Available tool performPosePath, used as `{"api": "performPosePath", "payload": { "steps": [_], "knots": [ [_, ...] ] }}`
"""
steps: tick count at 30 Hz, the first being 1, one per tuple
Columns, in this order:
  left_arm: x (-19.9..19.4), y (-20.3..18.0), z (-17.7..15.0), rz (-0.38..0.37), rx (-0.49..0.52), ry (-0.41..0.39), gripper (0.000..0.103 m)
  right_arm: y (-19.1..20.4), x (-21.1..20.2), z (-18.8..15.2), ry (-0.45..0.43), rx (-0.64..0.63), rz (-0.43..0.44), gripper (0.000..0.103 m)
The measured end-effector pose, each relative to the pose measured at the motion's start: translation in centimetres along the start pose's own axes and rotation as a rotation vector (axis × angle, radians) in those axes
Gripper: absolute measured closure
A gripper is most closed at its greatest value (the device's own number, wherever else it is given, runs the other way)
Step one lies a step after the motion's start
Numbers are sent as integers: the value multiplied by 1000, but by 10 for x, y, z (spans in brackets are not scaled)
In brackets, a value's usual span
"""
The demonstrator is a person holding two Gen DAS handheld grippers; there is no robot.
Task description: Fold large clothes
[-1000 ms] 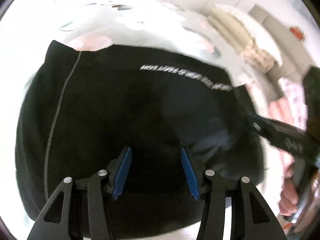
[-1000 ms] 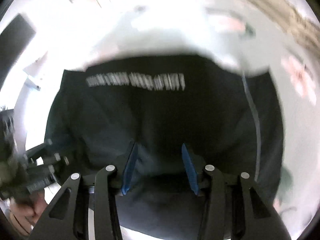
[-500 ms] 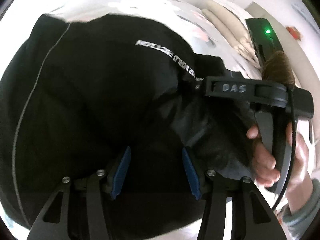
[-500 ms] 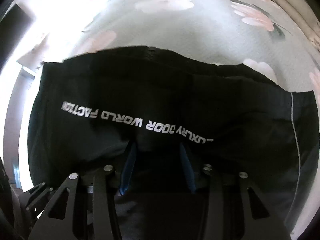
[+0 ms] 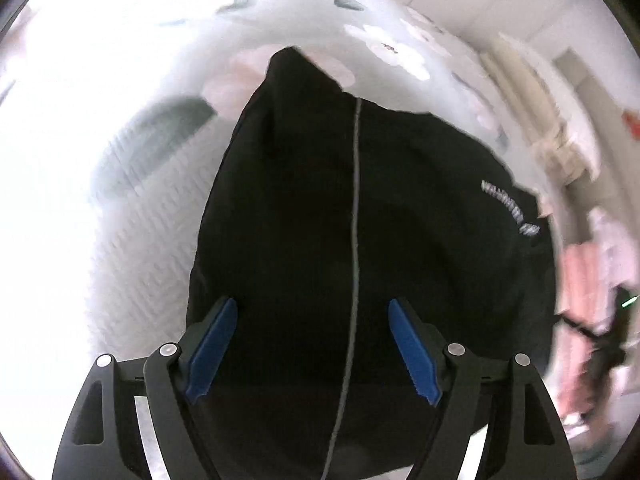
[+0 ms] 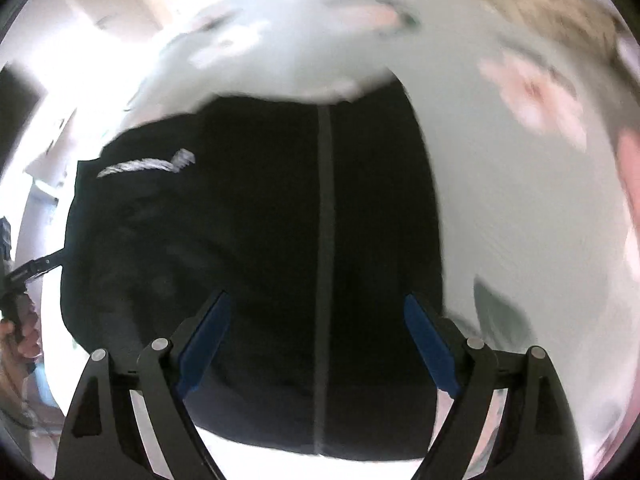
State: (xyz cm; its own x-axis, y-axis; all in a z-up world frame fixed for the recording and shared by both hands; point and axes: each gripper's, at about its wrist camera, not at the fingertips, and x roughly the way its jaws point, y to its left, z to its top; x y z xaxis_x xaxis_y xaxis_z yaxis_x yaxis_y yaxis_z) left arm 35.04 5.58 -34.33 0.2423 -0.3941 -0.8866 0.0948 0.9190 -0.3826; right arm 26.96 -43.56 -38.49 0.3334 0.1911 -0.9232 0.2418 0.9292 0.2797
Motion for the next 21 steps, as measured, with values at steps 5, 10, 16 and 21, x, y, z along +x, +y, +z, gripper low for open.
{"api": "performPosePath", "payload": {
  "steps": [5,10,16,21],
  "knots": [
    [-4,34,14,-155,-108,-12,24,-48,9,-8,41,73,91,13],
    [18,55,29,-241,-117,109,23,-76,34,-11,128,150,276,10],
    [31,78,30,-361,-179,152,22,-90,52,-3,143,202,435,7],
    [20,93,24,-296,-192,136,22,-96,65,-3,173,198,477,2]
  ]
}}
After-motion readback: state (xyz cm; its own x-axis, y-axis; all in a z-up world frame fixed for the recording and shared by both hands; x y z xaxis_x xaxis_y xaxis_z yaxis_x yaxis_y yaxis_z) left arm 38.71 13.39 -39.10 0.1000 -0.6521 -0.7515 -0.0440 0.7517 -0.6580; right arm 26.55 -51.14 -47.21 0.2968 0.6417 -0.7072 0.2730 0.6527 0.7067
